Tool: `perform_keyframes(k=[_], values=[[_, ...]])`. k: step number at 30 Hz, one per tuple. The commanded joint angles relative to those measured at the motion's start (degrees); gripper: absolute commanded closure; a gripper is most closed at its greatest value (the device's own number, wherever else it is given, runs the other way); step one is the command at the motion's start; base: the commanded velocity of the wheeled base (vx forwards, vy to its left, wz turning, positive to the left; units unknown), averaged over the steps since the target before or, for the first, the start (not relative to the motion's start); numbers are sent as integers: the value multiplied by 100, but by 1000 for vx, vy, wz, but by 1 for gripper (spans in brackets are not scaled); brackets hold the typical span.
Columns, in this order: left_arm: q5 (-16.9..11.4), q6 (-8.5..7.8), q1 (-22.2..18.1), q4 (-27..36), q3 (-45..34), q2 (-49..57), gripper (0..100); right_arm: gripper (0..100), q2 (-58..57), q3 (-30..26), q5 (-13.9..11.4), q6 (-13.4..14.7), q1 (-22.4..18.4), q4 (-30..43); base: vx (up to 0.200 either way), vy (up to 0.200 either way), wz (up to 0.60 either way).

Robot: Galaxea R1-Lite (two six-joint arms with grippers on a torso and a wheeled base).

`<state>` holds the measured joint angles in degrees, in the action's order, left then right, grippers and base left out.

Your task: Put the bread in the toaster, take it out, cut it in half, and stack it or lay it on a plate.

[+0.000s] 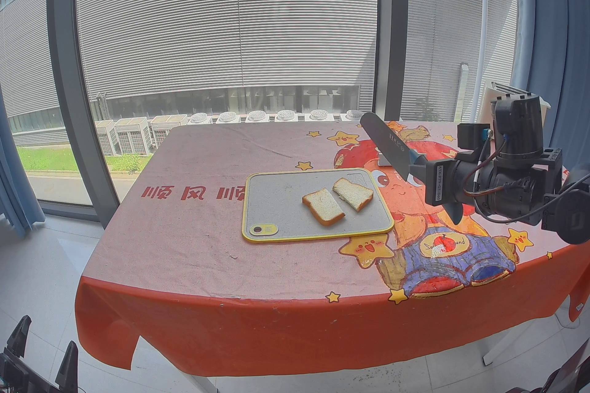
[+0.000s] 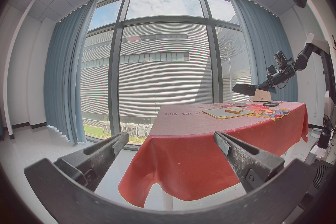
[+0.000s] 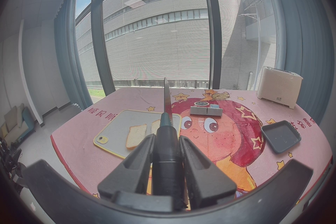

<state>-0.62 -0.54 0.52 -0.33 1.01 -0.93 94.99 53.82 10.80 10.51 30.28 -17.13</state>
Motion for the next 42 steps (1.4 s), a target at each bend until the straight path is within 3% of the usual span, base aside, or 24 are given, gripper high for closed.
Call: perform_keyframes(k=[1,12,17,21,33,42], values=[[1,1,0,-2,-101,93,0,100,37,6,1,4,-22,-1,0,0,0],[1,1,0,-2,-101,93,0,100,116,-3,10,13,-31,-1,0,0,0],[1,1,0,-2,-101,93,0,100,99,-153,229,13,-128,-1,0,0,0],[1,1,0,-2,-101,93,0,100,2,-328,238,39,-216,-27,0,0,0],[1,10,0,-2,-101,93,0,100,-95,-882,238,-23,-295,-1073,0,0,0],[1,1,0,-2,-101,93,0,100,-121,-865,168,-14,-532,-1144,0,0,0]])
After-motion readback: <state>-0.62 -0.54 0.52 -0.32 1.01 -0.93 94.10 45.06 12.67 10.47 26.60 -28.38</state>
